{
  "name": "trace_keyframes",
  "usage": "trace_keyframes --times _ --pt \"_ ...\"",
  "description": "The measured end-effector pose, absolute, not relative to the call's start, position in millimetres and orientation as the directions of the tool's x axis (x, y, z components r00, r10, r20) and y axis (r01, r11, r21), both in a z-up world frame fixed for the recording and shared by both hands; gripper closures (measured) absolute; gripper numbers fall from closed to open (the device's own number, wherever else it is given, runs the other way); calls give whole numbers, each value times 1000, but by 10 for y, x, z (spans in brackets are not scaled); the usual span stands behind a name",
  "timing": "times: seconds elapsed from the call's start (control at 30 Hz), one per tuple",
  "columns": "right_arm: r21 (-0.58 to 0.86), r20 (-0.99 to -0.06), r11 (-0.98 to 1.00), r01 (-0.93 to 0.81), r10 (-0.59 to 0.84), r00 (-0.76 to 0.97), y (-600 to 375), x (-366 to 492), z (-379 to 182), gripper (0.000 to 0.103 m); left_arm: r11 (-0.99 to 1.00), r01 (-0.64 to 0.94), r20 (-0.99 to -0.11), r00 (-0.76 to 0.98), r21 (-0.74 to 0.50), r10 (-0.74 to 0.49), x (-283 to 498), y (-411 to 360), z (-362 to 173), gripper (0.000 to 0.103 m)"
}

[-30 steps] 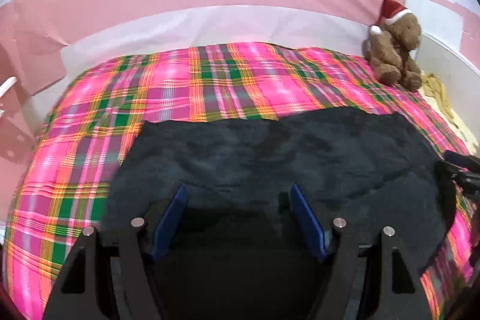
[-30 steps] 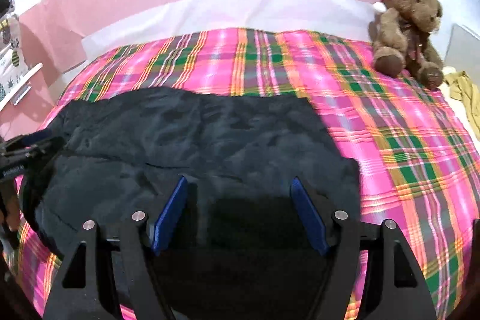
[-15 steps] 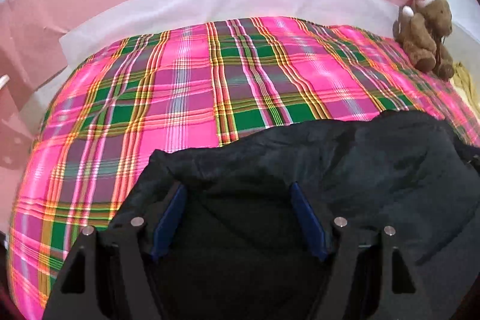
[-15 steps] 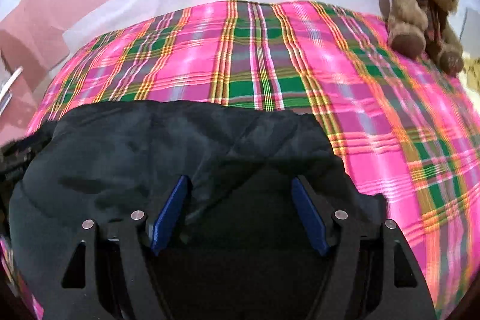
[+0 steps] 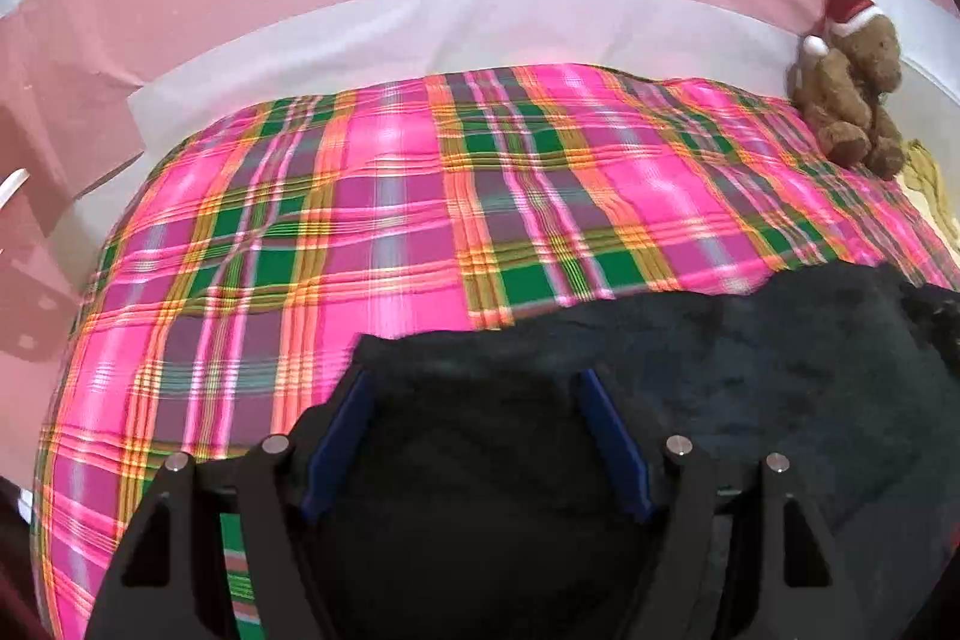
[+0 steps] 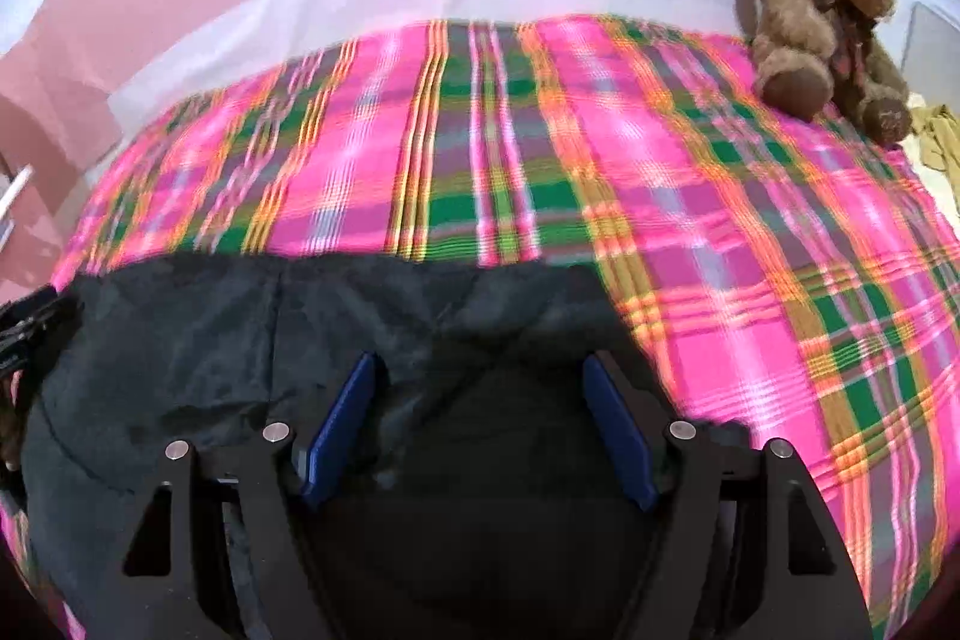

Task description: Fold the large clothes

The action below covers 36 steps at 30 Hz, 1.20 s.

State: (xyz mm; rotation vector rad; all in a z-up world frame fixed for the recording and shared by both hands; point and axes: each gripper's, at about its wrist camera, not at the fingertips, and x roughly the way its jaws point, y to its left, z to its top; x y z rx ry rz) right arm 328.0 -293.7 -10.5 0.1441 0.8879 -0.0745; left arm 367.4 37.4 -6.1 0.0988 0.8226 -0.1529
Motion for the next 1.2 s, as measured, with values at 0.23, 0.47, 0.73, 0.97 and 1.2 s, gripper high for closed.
trace_keyframes --times 0.23,0.47,0.73,0.97,1.2 --pt "96 -826 979 180 -22 563 -3101 3456 -490 32 992 113 -762 638 -48 -110 3800 523 -454 27" --pt "102 -823 977 190 -24 568 -3123 3520 -621 31 993 101 -755 646 -59 -111 3796 521 -505 26" --pt "47 -799 979 197 -82 595 -3057 3233 -250 30 995 95 -722 690 27 -46 3463 479 -72 27" --pt "87 -735 986 144 -34 677 -2935 2592 163 30 994 113 -669 739 7 -79 2923 531 306 27" --pt "87 -710 990 113 -18 704 -2770 2087 277 30 994 111 -650 755 -7 -89 2484 612 402 27"
